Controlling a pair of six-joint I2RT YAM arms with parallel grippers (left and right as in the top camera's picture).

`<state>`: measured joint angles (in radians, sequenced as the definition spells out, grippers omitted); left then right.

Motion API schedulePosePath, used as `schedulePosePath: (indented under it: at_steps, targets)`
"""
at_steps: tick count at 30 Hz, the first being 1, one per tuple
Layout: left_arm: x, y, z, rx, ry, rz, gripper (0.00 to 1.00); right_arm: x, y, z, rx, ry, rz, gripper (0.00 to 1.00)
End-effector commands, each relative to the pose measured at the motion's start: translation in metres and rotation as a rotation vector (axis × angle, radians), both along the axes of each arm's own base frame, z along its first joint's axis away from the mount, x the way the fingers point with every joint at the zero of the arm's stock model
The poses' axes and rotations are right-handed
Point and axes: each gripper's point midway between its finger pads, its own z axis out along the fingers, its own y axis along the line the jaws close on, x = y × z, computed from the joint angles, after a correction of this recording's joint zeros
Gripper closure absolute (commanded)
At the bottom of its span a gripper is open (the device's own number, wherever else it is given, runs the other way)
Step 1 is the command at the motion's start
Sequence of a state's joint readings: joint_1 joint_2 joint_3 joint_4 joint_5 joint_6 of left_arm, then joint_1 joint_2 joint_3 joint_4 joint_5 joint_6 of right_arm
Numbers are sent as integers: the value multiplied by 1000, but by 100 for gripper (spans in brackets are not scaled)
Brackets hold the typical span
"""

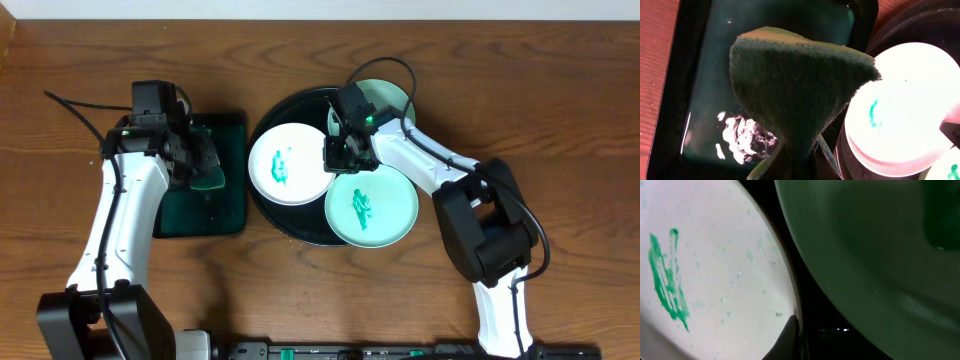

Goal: Clean dirty plates on tray and stack at the side
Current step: 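Grasp the green sponge with the left gripper and lift it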

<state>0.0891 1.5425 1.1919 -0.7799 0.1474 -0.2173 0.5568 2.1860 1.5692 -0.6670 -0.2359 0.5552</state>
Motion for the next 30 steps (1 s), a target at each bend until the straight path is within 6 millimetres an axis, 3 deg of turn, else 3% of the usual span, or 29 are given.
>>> schedulePosePath:
  at_steps: [1, 10, 19, 30]
  targets:
    - [7, 0, 9, -1, -27, 12, 93, -16, -3, -19, -27, 59, 38, 99]
    - [11, 1, 11, 1, -44, 10, 93, -16, -3, -19, -27, 59, 38, 99]
    - [33, 10, 22, 54, -145, 9, 93, -16, -3, -19, -27, 59, 38, 99]
    - [39, 12, 23, 87, -172, -22, 93, -16, -3, -19, -27, 58, 38, 99]
